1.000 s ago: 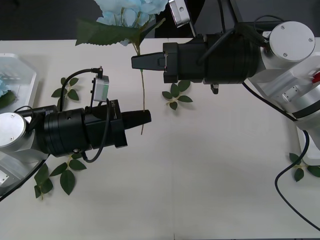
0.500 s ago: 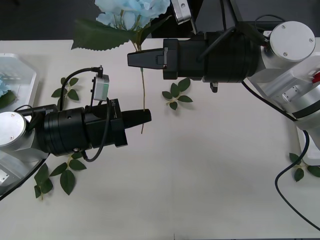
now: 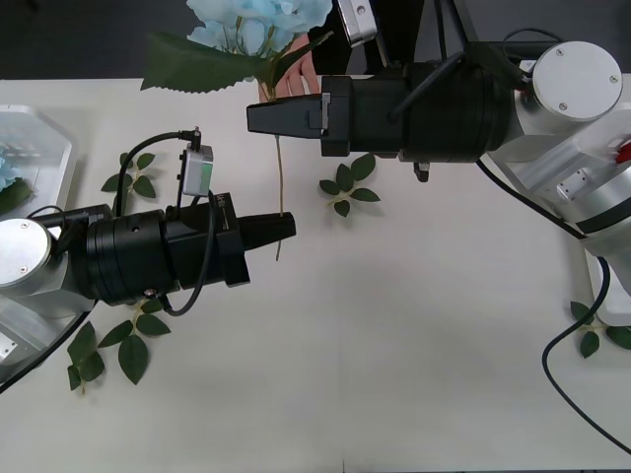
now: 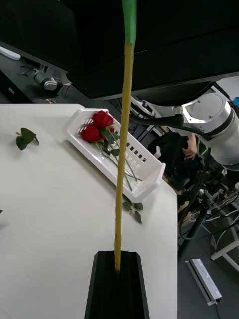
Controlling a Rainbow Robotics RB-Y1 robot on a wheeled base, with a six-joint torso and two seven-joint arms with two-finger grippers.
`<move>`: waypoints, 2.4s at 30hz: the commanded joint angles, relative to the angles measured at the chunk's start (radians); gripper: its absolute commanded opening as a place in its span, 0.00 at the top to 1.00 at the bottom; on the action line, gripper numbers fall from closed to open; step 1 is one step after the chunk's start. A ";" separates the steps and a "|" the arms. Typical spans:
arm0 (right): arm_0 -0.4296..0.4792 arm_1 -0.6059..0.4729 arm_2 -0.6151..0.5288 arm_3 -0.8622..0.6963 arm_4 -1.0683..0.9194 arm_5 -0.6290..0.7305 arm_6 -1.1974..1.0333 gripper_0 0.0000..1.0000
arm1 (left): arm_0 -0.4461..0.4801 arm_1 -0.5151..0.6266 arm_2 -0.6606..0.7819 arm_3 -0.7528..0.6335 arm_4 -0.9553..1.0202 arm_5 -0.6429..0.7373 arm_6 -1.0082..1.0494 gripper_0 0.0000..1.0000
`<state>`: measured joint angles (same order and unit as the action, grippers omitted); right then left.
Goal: Place the red flowers into the right box and the blue flowers into the left box. If a person shows an open palm, hand one flower to the person first, then continue sorting.
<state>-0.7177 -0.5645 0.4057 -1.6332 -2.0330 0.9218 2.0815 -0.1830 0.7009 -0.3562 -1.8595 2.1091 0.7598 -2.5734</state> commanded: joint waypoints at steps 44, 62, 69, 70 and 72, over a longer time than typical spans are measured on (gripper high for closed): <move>0.014 -0.017 -0.010 -0.043 -0.030 -0.018 0.086 0.00 | -0.369 0.040 0.220 0.534 0.132 -0.039 -0.132 1.00; 0.014 -0.017 -0.010 -0.043 -0.032 -0.017 0.080 0.00 | -0.567 -0.038 0.238 0.669 0.134 -0.094 -0.132 1.00; 0.014 -0.017 -0.010 -0.043 -0.032 -0.017 0.080 0.00 | -0.593 -0.038 0.241 0.669 0.134 -0.100 -0.132 1.00; 0.014 -0.017 -0.010 -0.043 -0.032 -0.017 0.080 0.00 | -0.593 -0.037 0.241 0.669 0.134 -0.100 -0.132 1.00; 0.014 -0.017 -0.010 -0.043 -0.032 -0.017 0.080 0.00 | -0.593 -0.037 0.241 0.669 0.134 -0.100 -0.132 1.00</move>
<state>-0.7093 -0.5646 0.4057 -1.6372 -2.0496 0.9118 2.1372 -0.7208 0.6724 -0.1453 -1.1831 2.2465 0.6717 -2.6666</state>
